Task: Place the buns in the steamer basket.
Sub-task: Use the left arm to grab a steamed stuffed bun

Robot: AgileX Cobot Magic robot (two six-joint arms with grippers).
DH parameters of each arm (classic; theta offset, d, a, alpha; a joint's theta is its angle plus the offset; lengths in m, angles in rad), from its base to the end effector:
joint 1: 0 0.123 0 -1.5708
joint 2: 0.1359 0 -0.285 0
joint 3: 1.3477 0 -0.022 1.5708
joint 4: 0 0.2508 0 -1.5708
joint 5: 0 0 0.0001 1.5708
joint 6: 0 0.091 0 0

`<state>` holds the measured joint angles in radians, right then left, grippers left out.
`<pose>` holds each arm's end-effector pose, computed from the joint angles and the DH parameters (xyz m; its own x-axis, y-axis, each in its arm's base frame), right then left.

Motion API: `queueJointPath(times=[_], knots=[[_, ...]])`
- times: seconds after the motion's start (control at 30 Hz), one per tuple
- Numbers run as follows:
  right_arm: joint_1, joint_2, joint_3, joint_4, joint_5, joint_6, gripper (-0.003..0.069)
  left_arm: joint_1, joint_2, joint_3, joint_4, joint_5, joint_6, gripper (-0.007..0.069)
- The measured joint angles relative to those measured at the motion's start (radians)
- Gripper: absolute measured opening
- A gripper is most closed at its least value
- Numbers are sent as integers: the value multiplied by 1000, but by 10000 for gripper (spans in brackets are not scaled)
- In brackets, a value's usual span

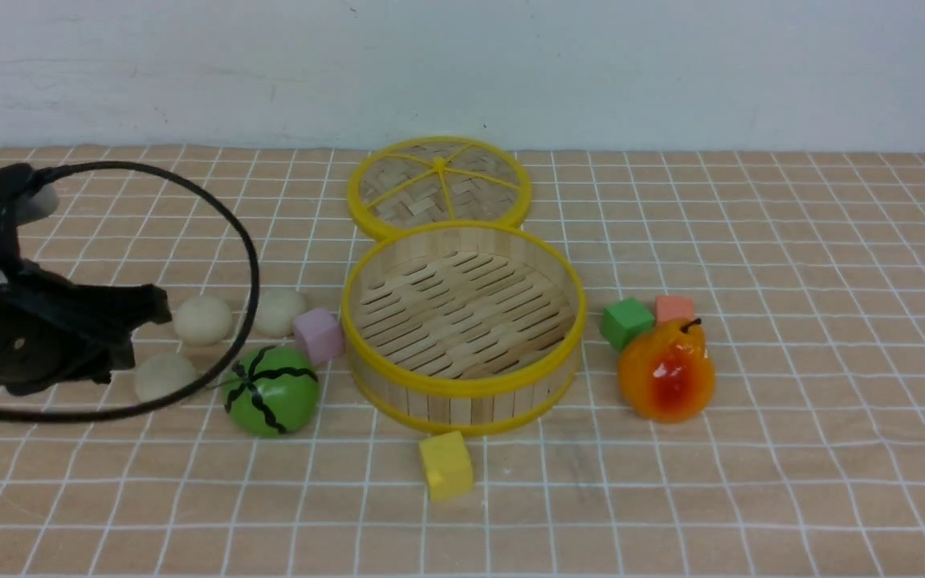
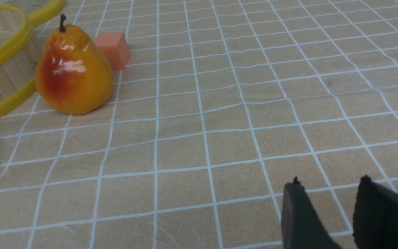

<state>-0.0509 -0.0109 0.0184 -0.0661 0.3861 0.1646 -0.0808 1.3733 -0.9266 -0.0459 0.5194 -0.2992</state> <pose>0.0520 -0.0049 0.1730 -0.2912 0.1181 -0.9493 0.1052 0.9903 0.0909 0.2819 -0.0249 0.2697 -0.7552 -0.2724 -0.5962 -0.1654 0.9593 -0.2288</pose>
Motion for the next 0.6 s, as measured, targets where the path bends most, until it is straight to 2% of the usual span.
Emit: queueJointPath(times=[0.23, 0.6], knots=[[0, 0, 0, 0, 0, 0, 241, 0, 247, -247, 56, 143, 40, 179], [0, 0, 0, 0, 0, 0, 241, 0, 435, -358, 140, 123, 40, 193]])
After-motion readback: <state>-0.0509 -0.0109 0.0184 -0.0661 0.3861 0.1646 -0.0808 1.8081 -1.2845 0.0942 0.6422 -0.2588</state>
